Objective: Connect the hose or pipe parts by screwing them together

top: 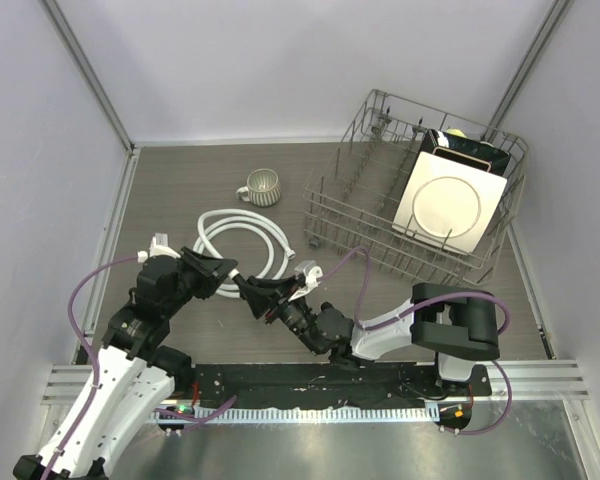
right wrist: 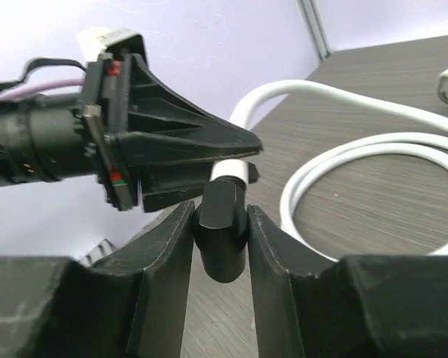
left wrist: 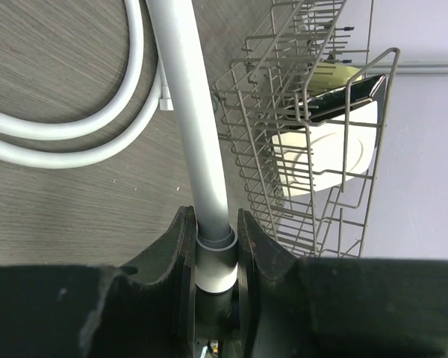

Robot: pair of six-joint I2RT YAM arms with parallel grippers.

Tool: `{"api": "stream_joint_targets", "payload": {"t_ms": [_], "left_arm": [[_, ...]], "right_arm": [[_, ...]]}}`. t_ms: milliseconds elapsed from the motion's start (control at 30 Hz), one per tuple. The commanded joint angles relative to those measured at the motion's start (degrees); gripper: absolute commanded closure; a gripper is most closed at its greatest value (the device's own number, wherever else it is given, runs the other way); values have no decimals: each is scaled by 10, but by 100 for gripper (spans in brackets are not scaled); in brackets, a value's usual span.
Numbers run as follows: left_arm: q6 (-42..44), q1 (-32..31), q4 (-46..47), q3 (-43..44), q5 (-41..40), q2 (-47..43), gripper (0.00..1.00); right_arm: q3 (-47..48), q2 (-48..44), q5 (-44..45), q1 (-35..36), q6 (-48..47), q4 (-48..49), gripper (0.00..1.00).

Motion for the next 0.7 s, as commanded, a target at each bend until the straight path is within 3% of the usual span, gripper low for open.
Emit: {"api": "stream_joint_targets", "payload": {"t_ms": [0, 100, 233, 300, 367, 467, 667], "left_arm": [[-16, -2, 60, 27, 2, -14, 100], [30, -3, 0, 69, -1, 22, 100], [73, -2, -61, 118, 16, 82, 100], [93, -2, -78, 130, 41, 113, 100], [108, -2, -106, 152, 55, 134, 100], [142, -2, -150, 183, 64, 178, 100], [163, -3, -183, 210, 69, 216, 100]], "right_arm": [[-23, 8, 31, -15, 43, 58, 46], [-74, -20, -2, -15, -10, 71, 26], [-115, -135, 1, -15, -110, -40, 23], [-108, -178, 9, -15, -169, -156, 22], [-78, -229, -15, -15, -281, -281, 22], [-49, -268, -46, -6, -458, -385, 22], [-26, -266, -44, 29, -768, -418, 18]]}}
